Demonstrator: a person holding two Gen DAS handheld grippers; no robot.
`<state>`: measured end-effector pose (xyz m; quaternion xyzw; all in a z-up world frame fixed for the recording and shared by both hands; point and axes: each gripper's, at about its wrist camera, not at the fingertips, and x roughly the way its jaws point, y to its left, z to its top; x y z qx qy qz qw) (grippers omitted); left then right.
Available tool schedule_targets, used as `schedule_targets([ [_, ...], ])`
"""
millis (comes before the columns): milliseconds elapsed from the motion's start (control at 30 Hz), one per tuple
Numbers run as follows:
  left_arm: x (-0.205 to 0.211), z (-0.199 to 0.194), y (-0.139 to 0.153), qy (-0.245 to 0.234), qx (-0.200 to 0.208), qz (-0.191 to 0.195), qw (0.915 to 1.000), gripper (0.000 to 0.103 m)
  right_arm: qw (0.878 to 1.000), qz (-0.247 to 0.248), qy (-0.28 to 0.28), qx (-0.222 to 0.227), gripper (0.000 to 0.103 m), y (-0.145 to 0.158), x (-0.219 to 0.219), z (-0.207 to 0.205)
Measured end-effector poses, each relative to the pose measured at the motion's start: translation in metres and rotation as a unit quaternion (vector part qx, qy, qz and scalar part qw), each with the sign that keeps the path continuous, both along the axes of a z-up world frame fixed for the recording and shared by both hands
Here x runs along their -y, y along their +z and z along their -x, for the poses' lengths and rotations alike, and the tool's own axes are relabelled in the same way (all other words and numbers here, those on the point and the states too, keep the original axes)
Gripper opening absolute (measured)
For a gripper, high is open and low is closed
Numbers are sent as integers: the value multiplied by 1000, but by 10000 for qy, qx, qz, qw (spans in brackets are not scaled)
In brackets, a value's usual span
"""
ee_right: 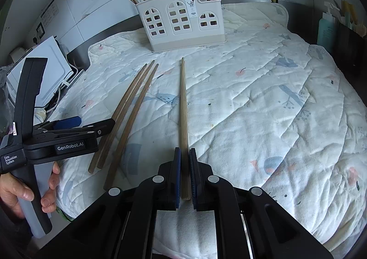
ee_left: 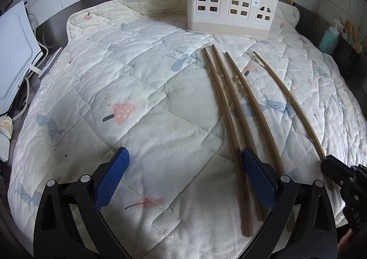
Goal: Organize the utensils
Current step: 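Close the right gripper on a chopstick while the left gripper lowers and grasps another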
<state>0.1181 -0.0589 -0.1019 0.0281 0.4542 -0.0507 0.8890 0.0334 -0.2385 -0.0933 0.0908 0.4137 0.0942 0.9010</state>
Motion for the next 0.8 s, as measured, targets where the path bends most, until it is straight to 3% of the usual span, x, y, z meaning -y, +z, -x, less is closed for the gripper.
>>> schedule_targets([
  [267,-3,1,2,203,150,-243,9994,95,10000,56,-8,24,7,0,-1,2],
  [400,-8,1,5,402,280,-417,9979,86,10000,86,-12,34,7,0,-2,3],
  [500,-16,1,6,423,271,-252,9984,80,10000,87,-14,38,7,0,-2,3],
  [800,-14,20,9,-315,602,386,9969,40,9999,108,-50,56,7,0,-2,5],
])
